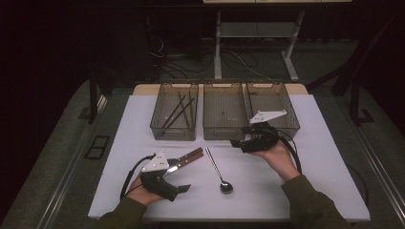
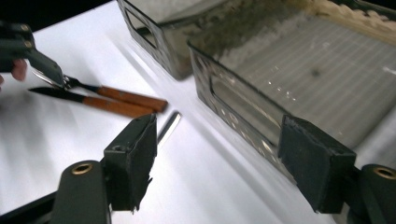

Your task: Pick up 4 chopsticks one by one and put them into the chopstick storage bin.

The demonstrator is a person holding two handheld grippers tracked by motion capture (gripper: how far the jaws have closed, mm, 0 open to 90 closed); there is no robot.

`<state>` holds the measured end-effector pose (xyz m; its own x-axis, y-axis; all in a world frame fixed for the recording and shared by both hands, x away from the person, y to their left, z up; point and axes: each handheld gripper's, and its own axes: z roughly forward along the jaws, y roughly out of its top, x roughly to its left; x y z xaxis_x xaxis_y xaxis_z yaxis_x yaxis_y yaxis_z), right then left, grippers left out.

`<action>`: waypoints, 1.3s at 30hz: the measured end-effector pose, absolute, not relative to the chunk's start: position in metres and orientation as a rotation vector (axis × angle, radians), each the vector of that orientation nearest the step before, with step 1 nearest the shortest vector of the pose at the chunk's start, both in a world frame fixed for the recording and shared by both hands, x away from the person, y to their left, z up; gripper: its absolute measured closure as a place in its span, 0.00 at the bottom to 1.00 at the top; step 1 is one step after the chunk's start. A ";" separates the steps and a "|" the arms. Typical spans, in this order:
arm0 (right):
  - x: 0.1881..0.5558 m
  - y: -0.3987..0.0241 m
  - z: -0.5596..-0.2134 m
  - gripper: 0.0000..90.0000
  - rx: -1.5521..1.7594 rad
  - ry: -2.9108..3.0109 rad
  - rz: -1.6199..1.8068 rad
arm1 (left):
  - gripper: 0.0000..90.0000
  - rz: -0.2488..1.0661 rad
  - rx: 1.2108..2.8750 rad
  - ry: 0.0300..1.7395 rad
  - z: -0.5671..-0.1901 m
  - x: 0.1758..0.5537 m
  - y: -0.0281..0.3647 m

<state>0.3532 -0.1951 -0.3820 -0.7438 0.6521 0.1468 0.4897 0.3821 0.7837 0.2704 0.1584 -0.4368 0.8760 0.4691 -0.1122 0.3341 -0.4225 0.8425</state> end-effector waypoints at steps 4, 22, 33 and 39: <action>0.344 -0.212 -0.385 0.32 1.045 2.435 1.286 | 0.00 0.173 2.050 0.585 -0.437 0.270 0.158; 0.307 -0.274 -0.399 0.32 1.154 2.390 1.210 | 0.00 0.179 2.061 0.584 -0.437 0.271 0.159; 0.284 -0.303 -0.408 0.34 1.221 2.368 1.172 | 0.00 0.182 2.066 0.593 -0.437 0.271 0.160; 0.273 -0.311 -0.414 0.35 1.254 2.373 1.124 | 0.00 0.187 2.070 0.592 -0.437 0.271 0.160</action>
<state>0.2725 -0.3112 -0.4142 -0.6071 0.7820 0.1412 0.6046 0.3393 0.7207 0.2708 0.1596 -0.4369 0.8716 0.4803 -0.0984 0.3363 -0.4396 0.8328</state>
